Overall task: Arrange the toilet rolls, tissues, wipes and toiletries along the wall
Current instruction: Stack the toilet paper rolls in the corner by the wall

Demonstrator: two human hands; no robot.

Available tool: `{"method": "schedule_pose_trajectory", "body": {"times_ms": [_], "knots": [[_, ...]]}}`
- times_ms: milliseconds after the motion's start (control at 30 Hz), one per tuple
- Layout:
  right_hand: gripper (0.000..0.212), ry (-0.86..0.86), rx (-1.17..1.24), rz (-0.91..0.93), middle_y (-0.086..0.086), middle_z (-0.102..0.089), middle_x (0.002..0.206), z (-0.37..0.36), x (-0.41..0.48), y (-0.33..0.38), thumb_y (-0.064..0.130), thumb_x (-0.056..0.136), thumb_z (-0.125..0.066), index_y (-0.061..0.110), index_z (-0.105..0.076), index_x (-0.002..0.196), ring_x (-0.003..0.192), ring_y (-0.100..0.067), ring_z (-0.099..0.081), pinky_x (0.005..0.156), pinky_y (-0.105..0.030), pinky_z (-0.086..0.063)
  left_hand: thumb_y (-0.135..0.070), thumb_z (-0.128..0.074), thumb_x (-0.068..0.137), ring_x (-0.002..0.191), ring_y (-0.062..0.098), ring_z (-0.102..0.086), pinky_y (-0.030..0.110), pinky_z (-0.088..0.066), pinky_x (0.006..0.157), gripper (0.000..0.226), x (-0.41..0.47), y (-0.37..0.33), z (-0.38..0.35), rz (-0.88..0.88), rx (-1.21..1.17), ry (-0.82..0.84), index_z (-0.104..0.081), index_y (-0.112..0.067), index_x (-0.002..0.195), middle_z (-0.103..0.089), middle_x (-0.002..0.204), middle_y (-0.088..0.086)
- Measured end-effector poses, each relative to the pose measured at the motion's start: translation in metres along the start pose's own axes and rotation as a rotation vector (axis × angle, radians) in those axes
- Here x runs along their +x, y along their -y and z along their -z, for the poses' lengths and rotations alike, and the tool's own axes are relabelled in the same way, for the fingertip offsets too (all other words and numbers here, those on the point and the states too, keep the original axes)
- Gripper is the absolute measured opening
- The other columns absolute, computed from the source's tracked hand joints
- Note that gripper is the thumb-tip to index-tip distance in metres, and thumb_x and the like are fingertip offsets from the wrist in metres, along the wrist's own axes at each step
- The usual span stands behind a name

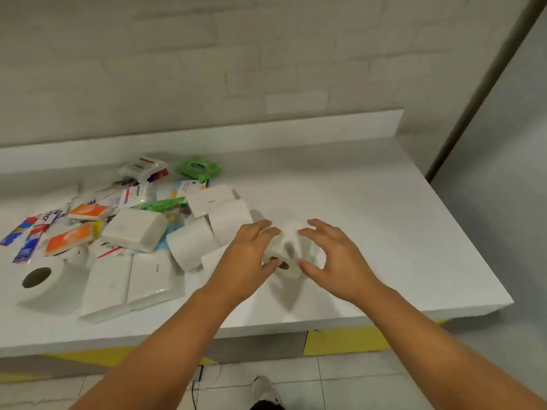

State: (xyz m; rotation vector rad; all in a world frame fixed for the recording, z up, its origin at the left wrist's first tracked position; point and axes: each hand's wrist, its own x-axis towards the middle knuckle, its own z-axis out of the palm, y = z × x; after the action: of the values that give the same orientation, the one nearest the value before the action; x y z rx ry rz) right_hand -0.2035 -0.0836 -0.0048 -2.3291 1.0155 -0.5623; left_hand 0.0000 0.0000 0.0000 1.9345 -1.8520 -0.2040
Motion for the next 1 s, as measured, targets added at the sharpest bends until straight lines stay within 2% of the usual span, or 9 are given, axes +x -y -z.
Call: {"method": "schedule_pose_trajectory", "body": {"times_ms": [200,300,400,467,600,733,833,933,1000], "knots": [[0.073,0.097,0.014,-0.105,0.007,-0.015,0.162,-0.034,0.007,-0.023,0.05,0.083,-0.069,0.038,-0.036,0.147,0.147,-0.013,-0.018,0.115,-0.024,-0.02,-0.022,-0.074,0.087,0.139,0.019,-0.038,0.026,-0.033,0.113,0.065,0.021,0.03,-0.027,-0.004,0.045,0.172,-0.046,-0.019,0.146,-0.044,0.151,0.003],[0.084,0.157,0.09,-0.161,0.009,-0.005,0.164,-0.041,0.01,-0.029,0.046,0.08,-0.074,0.042,-0.027,0.15,0.149,-0.008,-0.013,0.118,-0.027,-0.023,-0.021,-0.071,0.089,0.131,0.022,-0.049,0.027,-0.039,0.108,0.058,0.032,0.037,-0.034,-0.033,0.013,0.168,-0.05,-0.017,0.143,-0.052,0.144,0.003],[0.102,0.191,0.136,-0.182,0.015,0.007,0.163,-0.047,0.016,-0.035,0.042,0.076,-0.08,0.047,-0.012,0.152,0.143,0.005,-0.008,0.111,-0.016,-0.021,-0.025,-0.069,0.091,0.12,0.019,-0.058,0.023,-0.042,0.1,0.052,0.047,0.041,-0.037,-0.064,-0.055,0.132,-0.054,-0.018,0.14,-0.058,0.138,0.0],[0.11,0.17,0.137,-0.194,0.018,0.009,0.162,-0.049,0.021,-0.039,0.038,0.075,-0.082,0.049,-0.004,0.151,0.142,0.007,-0.004,0.111,-0.016,-0.021,-0.028,-0.068,0.091,0.115,0.015,-0.061,0.02,-0.043,0.098,0.047,0.063,0.039,-0.034,-0.056,-0.11,0.117,-0.058,-0.021,0.137,-0.063,0.132,-0.003],[0.096,0.014,0.248,-0.22,0.017,-0.02,0.159,-0.044,0.034,-0.045,0.036,0.076,-0.081,0.042,-0.02,0.15,0.145,-0.004,-0.024,0.115,-0.033,-0.035,-0.035,-0.066,0.091,0.092,0.01,-0.067,0.026,-0.053,0.084,0.03,0.095,0.024,-0.029,0.032,-0.277,0.136,-0.067,-0.03,0.12,-0.073,0.105,-0.012],[0.082,-0.13,0.443,-0.284,0.023,-0.051,0.135,-0.023,0.049,-0.059,0.029,0.072,-0.086,0.04,-0.041,0.139,0.126,-0.003,-0.048,0.103,-0.031,-0.047,-0.041,-0.071,0.089,0.097,0.001,-0.066,0.02,-0.054,0.084,0.028,0.126,0.005,-0.03,0.135,-0.586,0.218,-0.067,-0.036,0.116,-0.071,0.105,-0.021],[0.079,-0.194,0.538,-0.351,0.022,-0.054,0.131,-0.004,0.058,-0.08,0.034,0.068,-0.088,0.041,-0.046,0.135,0.123,-0.002,-0.051,0.099,-0.028,-0.048,-0.041,-0.084,0.075,0.107,0.004,-0.064,0.022,-0.054,0.088,0.05,0.146,-0.008,-0.036,0.155,-0.732,0.337,-0.062,-0.041,0.12,-0.068,0.114,-0.021],[0.079,-0.181,0.553,-0.39,0.019,-0.051,0.131,0.016,0.071,-0.11,0.043,0.062,-0.089,0.044,-0.049,0.13,0.123,0.001,-0.049,0.103,-0.027,-0.045,-0.039,-0.091,0.068,0.118,0.008,-0.058,0.032,-0.052,0.097,0.076,0.168,-0.014,-0.055,0.097,-0.667,0.401,-0.052,-0.047,0.132,-0.062,0.126,-0.022],[0.081,-0.14,0.573,-0.416,0.018,-0.052,0.131,0.031,0.082,-0.138,0.04,0.061,-0.09,0.041,-0.049,0.131,0.122,0.0,-0.05,0.105,-0.032,-0.046,-0.036,-0.09,0.07,0.119,0.009,-0.056,0.037,-0.052,0.099,0.079,0.187,-0.021,-0.073,0.09,-0.637,0.371,-0.048,-0.046,0.136,-0.06,0.13,-0.021]]}}
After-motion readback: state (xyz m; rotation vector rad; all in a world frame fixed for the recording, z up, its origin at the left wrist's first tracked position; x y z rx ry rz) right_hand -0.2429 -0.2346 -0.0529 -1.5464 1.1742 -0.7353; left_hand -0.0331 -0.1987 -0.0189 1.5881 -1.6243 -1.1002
